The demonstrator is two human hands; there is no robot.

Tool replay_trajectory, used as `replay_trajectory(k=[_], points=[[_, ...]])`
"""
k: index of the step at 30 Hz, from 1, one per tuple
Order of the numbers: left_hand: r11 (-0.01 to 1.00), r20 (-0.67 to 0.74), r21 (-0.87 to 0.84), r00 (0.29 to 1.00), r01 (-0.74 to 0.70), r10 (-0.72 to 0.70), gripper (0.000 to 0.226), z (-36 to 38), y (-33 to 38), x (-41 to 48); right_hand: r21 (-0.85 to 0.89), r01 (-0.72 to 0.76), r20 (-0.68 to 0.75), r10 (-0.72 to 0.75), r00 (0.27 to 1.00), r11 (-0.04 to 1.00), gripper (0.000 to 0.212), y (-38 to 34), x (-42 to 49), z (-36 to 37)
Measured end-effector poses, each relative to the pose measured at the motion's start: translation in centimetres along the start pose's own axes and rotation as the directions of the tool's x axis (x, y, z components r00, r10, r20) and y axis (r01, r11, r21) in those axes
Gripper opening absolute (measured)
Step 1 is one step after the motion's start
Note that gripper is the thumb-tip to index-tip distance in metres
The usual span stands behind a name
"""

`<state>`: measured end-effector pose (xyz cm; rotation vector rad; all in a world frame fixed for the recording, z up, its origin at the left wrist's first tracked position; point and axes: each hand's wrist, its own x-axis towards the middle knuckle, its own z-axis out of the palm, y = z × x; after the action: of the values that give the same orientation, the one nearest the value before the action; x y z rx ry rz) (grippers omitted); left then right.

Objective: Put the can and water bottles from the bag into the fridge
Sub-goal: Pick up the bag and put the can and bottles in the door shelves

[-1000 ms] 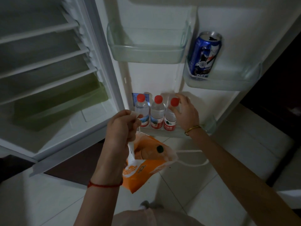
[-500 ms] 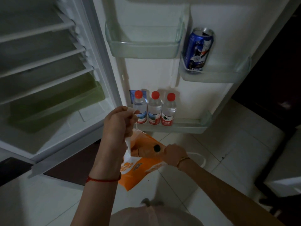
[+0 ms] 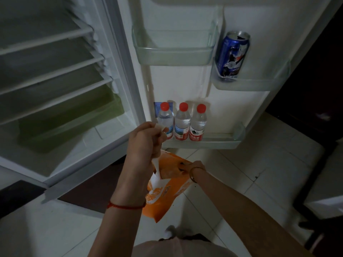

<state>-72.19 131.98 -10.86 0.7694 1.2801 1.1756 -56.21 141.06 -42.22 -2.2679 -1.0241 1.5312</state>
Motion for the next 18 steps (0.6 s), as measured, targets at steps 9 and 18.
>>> replay_trajectory(k=[9, 18], points=[[1.000, -0.015, -0.016, 1.000, -0.001, 0.001, 0.022, -2.4, 0.3, 1.1, 0.055, 0.094, -0.024, -0.093, 0.995, 0.994, 0.051, -3.5, -8.0, -0.1], [0.998, -0.007, -0.040, 0.999, 0.038, -0.039, 0.020, -1.3, 0.1, 3.1, -0.341, 0.474, -0.204, -0.556, 0.806, 0.812, 0.027, -5.2, -13.0, -5.1]])
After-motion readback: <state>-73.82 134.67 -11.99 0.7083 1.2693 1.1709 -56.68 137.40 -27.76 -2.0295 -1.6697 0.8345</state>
